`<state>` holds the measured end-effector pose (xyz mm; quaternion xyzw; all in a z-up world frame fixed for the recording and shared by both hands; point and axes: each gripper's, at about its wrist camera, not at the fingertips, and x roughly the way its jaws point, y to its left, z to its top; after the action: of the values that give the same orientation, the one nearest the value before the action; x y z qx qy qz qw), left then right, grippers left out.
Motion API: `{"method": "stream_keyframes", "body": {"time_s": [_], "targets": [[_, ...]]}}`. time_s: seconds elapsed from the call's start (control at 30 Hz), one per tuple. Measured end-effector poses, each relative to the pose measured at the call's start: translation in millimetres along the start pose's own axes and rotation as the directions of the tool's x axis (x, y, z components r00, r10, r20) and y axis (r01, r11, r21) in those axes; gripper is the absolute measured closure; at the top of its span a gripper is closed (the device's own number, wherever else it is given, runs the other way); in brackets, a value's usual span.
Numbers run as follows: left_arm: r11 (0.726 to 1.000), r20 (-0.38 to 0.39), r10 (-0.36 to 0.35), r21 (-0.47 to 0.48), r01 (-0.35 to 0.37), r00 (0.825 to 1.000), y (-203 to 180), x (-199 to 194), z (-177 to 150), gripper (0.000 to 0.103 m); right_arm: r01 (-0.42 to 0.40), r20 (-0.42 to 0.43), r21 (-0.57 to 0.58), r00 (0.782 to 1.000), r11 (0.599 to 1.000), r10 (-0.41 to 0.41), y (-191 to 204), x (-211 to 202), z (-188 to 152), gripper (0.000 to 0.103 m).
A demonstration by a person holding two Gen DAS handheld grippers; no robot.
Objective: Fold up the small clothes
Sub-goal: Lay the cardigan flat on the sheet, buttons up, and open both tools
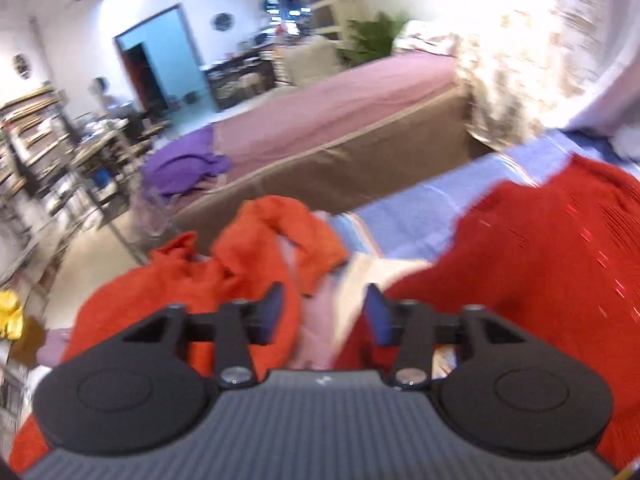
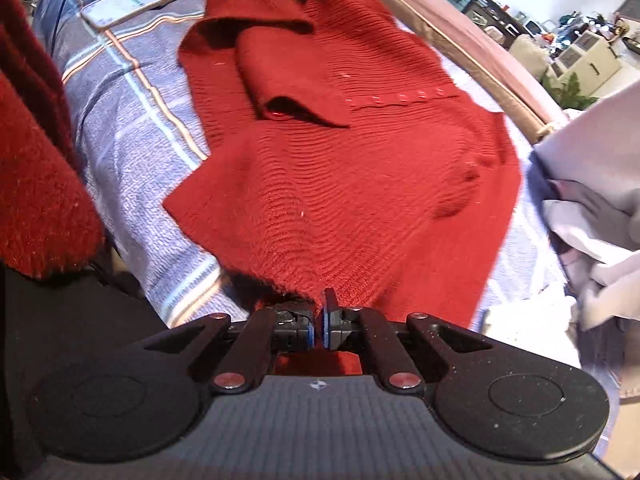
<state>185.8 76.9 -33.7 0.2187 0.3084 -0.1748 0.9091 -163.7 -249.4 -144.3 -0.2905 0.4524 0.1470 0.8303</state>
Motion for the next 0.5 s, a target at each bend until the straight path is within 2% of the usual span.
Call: {"method": "stream_keyframes", "body": {"time_s": [0.03, 0.07, 0.1, 0.17, 0.2, 0.23, 0.33, 0.43, 0.5], "targets": [[0.998, -0.001, -0.046, 0.043, 0.046, 0.999, -13, -9, -9, 0.022, -0.006, 0.001, 0.008, 1.000, 1.000, 0.006, 1, 1, 0, 0.098], [0.990, -0.001, -0.106, 0.090, 0.106, 0.994, -27, -19, -18, 0.021, -0.014, 0.006, 0.016, 1.000, 1.000, 0.014, 1, 4, 1, 0.098], [0.974, -0.007, -0.186, 0.126, 0.185, 0.983, -42, -29, -29, 0.018, -0.020, 0.012, 0.023, 1.000, 1.000, 0.020, -1, 4, 2, 0.098], [0.928, -0.046, -0.338, 0.146, 0.341, 0.940, -69, -42, -47, 0.010, -0.024, 0.017, 0.035, 1.000, 0.999, 0.023, -1, 6, 3, 0.098], [0.912, -0.060, -0.373, 0.160, 0.378, 0.926, -82, -45, -53, 0.008, -0.025, 0.016, 0.044, 1.000, 0.999, 0.024, 1, 6, 4, 0.098], [0.906, -0.066, -0.374, 0.186, 0.380, 0.925, -97, -45, -60, 0.008, -0.027, 0.017, 0.053, 0.999, 0.998, 0.027, 1, 7, 4, 0.098], [0.905, -0.051, -0.317, 0.283, 0.318, 0.947, -134, -33, -70, 0.008, -0.032, 0.019, 0.084, 0.999, 0.996, 0.031, 1, 9, 3, 0.097], [0.888, -0.057, -0.339, 0.310, 0.340, 0.939, -163, -14, -65, 0.006, -0.023, 0.022, 0.101, 1.000, 0.995, 0.021, 3, 6, 1, 0.097], [0.901, -0.076, -0.289, 0.315, 0.298, 0.954, -181, 7, -57, 0.002, -0.017, 0.025, 0.116, 1.000, 0.993, 0.014, 3, 4, 0, 0.096]]}}
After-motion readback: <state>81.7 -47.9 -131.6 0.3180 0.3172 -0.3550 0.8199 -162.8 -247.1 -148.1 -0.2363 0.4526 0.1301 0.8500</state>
